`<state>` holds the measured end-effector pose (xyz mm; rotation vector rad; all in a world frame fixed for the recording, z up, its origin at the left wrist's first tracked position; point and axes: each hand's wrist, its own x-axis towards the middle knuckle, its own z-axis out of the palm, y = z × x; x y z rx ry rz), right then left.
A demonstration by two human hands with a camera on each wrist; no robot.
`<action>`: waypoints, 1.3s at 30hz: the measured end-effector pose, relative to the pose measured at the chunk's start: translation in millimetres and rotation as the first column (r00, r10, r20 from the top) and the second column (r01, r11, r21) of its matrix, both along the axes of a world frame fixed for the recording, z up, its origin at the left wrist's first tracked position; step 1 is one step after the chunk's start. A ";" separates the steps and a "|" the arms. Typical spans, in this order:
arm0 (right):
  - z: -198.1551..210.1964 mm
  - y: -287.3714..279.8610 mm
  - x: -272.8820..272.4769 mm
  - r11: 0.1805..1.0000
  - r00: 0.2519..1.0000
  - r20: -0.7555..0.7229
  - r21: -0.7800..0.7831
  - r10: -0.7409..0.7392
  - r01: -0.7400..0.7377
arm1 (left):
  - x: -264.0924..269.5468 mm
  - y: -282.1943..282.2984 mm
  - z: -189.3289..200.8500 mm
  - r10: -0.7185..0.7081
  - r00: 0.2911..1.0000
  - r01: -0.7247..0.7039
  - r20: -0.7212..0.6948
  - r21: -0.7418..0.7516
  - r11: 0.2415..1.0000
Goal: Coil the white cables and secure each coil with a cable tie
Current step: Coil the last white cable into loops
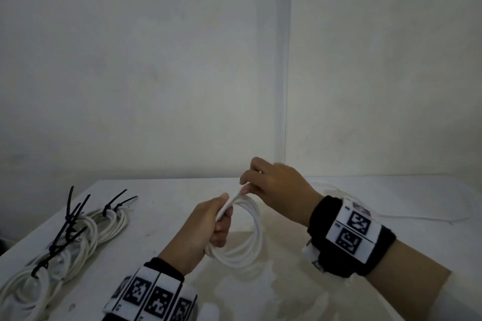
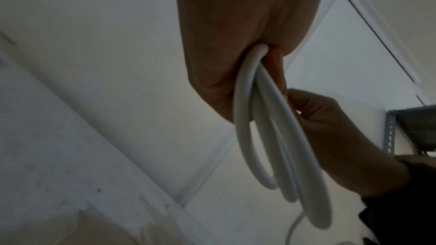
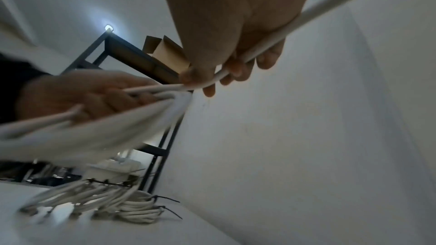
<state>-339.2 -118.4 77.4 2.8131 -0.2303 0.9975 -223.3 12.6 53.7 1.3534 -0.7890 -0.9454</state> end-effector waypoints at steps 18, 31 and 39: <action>-7.3 12.5 -3.7 0.319 0.917 -0.060 0.945 0.395 -0.075 | 1.9 10.0 -0.1 0.058 0.998 -0.060 -0.026 -0.102 0.993; -12.1 16.9 -10.1 0.481 0.931 -0.115 0.874 0.346 -0.071 | 2.1 13.5 -3.4 -0.016 0.999 0.014 -0.028 -0.073 0.997; -3.9 15.5 -6.8 0.613 0.990 0.043 0.781 0.138 -0.119 | -0.2 11.1 -9.2 -0.009 1.000 0.009 -0.017 -0.030 1.000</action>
